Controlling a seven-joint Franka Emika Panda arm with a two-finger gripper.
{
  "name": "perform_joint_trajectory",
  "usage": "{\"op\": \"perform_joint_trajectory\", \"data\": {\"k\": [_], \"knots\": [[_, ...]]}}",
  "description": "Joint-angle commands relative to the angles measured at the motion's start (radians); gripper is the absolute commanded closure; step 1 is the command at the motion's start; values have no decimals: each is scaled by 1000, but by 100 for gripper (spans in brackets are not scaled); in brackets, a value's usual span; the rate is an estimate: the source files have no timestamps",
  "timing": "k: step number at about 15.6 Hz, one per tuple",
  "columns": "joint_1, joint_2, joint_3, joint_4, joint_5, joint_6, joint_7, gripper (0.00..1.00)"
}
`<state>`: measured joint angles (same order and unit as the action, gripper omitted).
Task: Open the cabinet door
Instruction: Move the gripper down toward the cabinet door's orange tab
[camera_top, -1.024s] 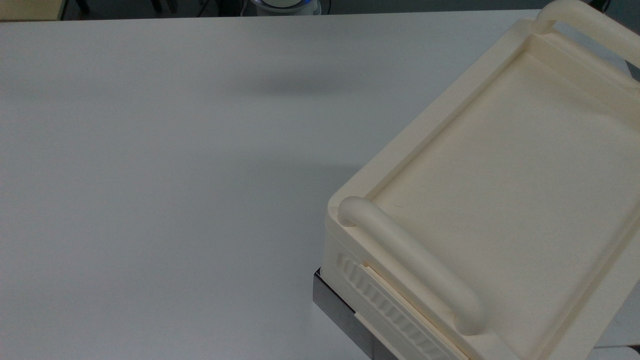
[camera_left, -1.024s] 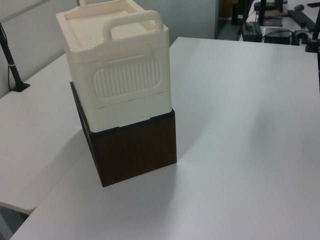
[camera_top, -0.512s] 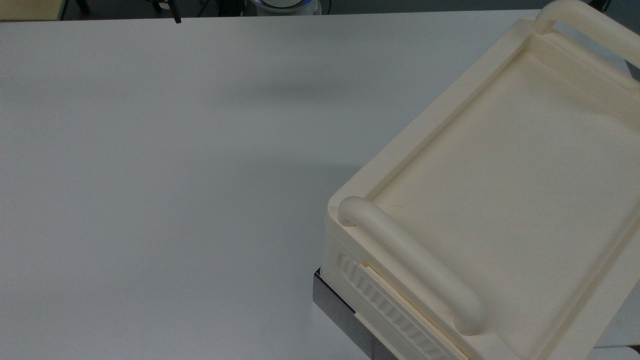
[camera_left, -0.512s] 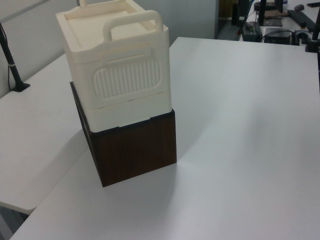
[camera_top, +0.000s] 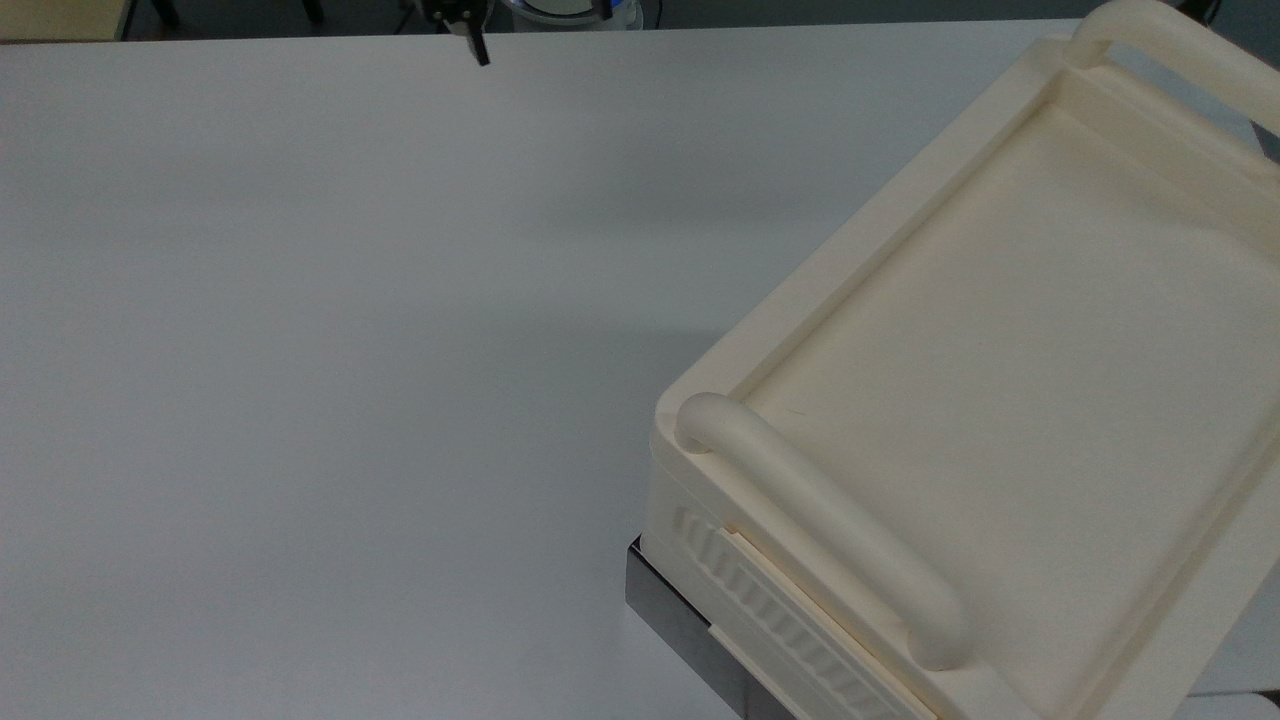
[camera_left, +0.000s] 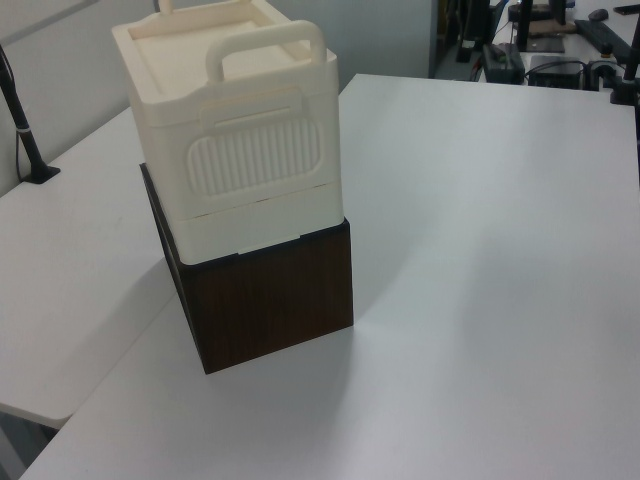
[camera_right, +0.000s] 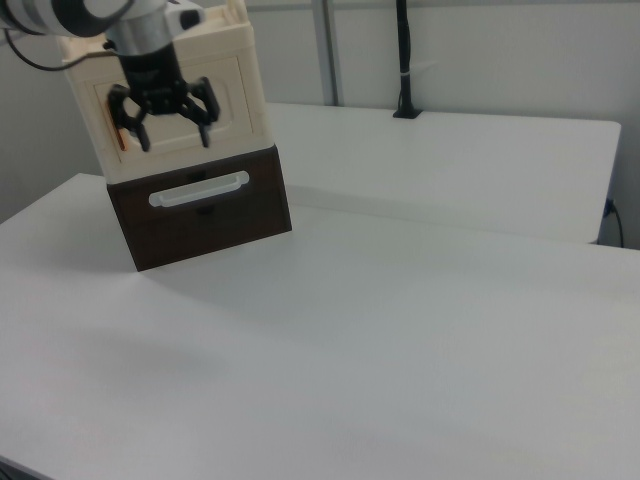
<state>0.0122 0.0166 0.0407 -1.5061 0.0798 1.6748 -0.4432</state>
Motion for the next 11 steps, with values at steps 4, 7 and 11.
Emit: {"op": "perform_joint_trajectory", "data": {"k": [4,7,11], "knots": [[3,-4,108,29,99,123,30,39],[47,26,111,29,150,235,55,59],[78,57,129,29,144,325,46,69]]}}
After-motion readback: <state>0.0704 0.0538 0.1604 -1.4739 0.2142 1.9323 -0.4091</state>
